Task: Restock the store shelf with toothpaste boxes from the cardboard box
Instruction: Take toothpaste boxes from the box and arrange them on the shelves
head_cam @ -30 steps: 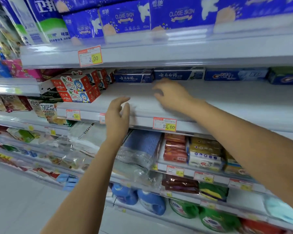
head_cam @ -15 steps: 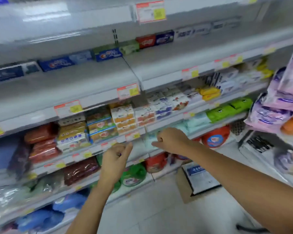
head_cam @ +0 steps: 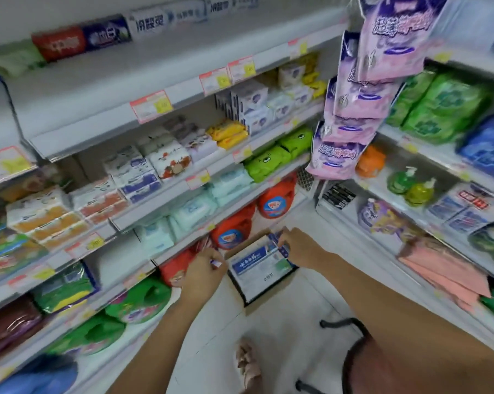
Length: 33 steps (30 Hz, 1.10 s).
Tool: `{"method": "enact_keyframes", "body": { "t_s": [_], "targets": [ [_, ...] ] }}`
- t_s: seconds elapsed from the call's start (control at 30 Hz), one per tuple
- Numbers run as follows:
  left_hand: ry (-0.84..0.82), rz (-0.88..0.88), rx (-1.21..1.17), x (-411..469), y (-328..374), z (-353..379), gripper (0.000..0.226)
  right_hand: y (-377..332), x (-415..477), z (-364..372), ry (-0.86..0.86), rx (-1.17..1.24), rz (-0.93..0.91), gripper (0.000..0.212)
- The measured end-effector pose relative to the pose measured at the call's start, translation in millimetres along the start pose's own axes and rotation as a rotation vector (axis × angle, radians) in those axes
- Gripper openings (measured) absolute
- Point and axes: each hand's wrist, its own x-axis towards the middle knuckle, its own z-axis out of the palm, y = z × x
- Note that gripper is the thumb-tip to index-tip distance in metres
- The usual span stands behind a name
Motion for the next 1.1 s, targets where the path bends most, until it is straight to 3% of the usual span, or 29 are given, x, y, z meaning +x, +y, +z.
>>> {"method": "enact_keyframes", "body": {
  "t_s": [0.07,0.17,0.23,0.3,0.47,0.83,0.97,1.0,1.07,1.1],
  "targets": [
    [-0.02,-0.024,-0.006,26,2,9,0.029,12,15,-1,-0.015,0.036,0.046,0.027],
    [-0.059,-0.041,-0.017,65,1,20,0.03,23,39,-9,0.016,0.069,0.146,0.003],
    [-0.085,-0.069,0.005,89,1,27,0.028,30,59,-10,0.061,0.096,0.196,0.027],
    [-0.088,-0.106,0.021,106,-2,33,0.027,33,75,-11,0.076,0.133,0.22,0.033],
    [-0.096,-0.21,-0.012,130,-12,45,0.03,37,104,-10,0.05,0.183,0.236,0.009],
    [0.001,-0.34,-0.013,170,-32,62,0.013,75,180,2,-0.207,0.096,0.229,0.026],
    [0.075,-0.412,-0.077,195,-42,102,0.011,109,230,23,-0.245,0.072,0.224,0.007],
    [0.079,-0.423,-0.072,202,-46,117,0.012,124,245,35,-0.262,0.088,0.232,0.018],
    [0.065,-0.45,-0.04,218,-58,148,0.013,152,273,60,-0.317,0.089,0.23,0.008],
    [0.048,-0.48,-0.029,225,-66,164,0.015,169,288,78,-0.342,0.11,0.215,0.014]
  ]
}}
